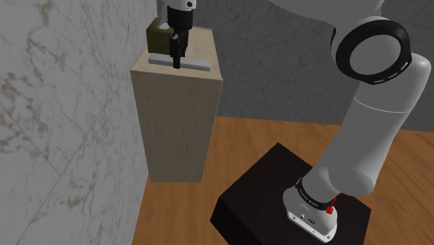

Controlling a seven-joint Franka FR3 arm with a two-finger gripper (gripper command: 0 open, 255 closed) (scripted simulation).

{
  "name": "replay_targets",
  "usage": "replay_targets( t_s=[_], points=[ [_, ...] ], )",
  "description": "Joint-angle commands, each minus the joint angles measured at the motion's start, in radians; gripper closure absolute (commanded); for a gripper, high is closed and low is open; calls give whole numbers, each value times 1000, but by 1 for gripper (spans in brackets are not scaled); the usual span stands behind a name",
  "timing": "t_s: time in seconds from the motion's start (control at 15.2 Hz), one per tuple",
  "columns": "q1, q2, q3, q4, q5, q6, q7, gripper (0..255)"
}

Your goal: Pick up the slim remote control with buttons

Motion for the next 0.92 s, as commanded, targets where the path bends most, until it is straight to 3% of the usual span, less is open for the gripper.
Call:
replay_targets(
  t_s=[0.0,0.86],
  points=[
    [0,1,0,-1,0,0,0,255],
    [15,88,2,294,-14,-208,8,255]
  ],
)
